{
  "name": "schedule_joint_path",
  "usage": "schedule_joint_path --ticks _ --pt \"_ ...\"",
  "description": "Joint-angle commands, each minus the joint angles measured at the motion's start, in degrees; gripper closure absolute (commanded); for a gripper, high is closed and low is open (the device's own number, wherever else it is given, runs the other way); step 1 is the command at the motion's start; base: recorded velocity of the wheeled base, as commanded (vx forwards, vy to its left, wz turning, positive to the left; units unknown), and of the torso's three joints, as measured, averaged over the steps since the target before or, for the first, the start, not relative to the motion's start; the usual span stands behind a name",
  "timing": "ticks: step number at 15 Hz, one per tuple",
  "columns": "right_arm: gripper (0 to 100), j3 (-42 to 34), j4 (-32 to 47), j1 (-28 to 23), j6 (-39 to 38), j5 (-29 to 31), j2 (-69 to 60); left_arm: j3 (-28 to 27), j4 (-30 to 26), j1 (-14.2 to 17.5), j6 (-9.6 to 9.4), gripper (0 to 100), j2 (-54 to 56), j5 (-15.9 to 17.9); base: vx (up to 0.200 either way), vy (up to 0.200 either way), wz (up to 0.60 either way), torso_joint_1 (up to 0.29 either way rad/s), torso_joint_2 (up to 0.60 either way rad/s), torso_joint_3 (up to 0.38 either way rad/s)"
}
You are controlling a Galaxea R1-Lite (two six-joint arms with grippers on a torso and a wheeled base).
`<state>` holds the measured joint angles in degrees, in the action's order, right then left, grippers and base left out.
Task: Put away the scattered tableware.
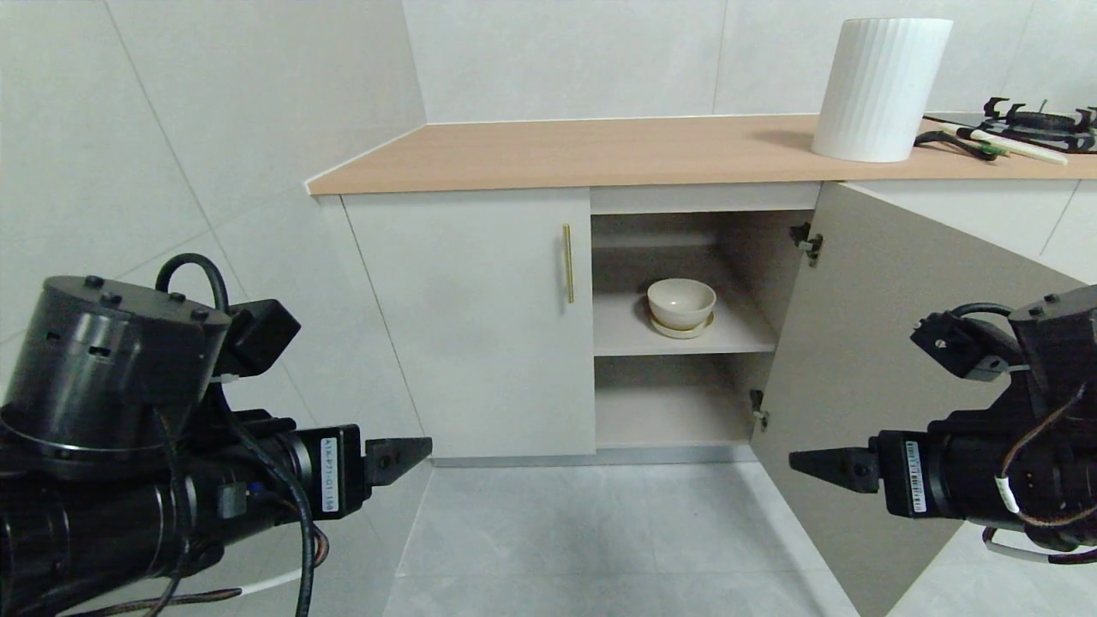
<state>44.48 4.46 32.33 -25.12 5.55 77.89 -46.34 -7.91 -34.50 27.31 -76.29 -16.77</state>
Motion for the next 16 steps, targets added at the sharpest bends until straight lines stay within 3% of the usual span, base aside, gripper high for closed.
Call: schedule_joint_path --ticks 1,10,16 --pt "0 -0.01 0.02 0.01 -0.01 -0.01 0.16 -0.07 0.00 -0.04 0.03 0 0.00 -0.01 0.000 0.000 0.00 0.000 0.00 0.000" --pt "0 -0.01 0.11 0.01 -0.01 -0.01 -0.10 0.02 0.00 -0.04 -0.06 0 0.00 -0.10 0.000 0.000 0.00 0.000 0.00 0.000" --pt "0 0.69 4.24 -0.07 1.31 1.31 -1.25 0.02 0.00 -0.04 -0.06 0 0.00 -0.63 0.000 -0.200 0.00 0.006 0.00 0.001"
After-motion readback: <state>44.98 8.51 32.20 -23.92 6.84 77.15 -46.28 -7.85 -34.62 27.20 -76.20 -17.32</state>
